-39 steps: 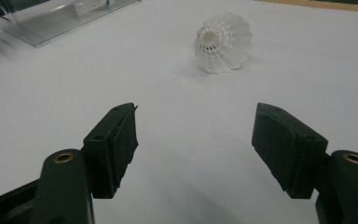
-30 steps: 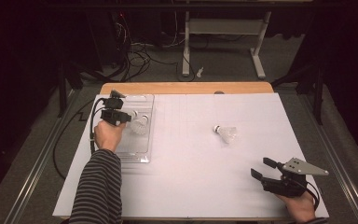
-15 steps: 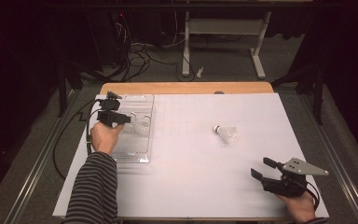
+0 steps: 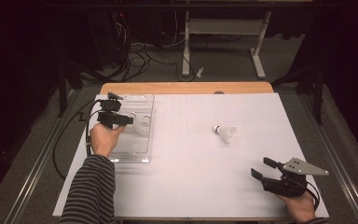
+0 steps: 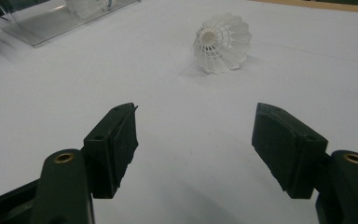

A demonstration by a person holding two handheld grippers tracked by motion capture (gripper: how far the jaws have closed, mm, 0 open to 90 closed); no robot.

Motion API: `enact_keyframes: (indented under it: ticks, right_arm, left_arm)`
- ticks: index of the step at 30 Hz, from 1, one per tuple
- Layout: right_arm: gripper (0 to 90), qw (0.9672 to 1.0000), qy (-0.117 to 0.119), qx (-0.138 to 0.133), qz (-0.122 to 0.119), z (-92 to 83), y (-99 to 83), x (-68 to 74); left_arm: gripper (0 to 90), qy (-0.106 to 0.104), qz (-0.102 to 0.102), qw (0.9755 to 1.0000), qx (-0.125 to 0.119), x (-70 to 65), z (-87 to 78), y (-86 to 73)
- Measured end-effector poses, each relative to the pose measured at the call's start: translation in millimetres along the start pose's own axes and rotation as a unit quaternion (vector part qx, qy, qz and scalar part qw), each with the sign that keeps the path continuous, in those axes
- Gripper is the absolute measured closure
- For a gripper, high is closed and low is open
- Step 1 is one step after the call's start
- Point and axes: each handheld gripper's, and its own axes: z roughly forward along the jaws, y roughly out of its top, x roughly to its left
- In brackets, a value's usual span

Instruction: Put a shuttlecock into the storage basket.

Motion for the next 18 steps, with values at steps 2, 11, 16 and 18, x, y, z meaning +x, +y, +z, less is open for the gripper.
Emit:
enact_keyframes:
  ticks: [2, 11, 16, 18]
  right_arm:
    - [31.5, 1.0000, 0.000, 0.000, 0.001, -0.1, 0.0, 0.2]
    - [31.5, 1.0000, 0.000, 0.000, 0.000, 0.1, 0.0, 0.1]
    - [31.5, 1.0000, 0.000, 0.001, -0.001, 0.4, 0.1, 0.5]
    - [31.5, 1.0000, 0.000, 0.001, 0.000, 0.4, 0.1, 0.4]
  left_arm:
    - [57.6, 0.000, 0.002, 1.0000, -0.001, -0.7, -0.2, -0.9]
    - [56.4, 0.002, 0.013, 0.9999, -0.006, -3.3, -4.1, -6.6]
    - [55.9, 0.001, 0.019, 0.9998, -0.010, -5.2, -7.8, -9.3]
    - [55.4, 0.001, 0.019, 0.9997, -0.012, -6.4, -9.3, -10.0]
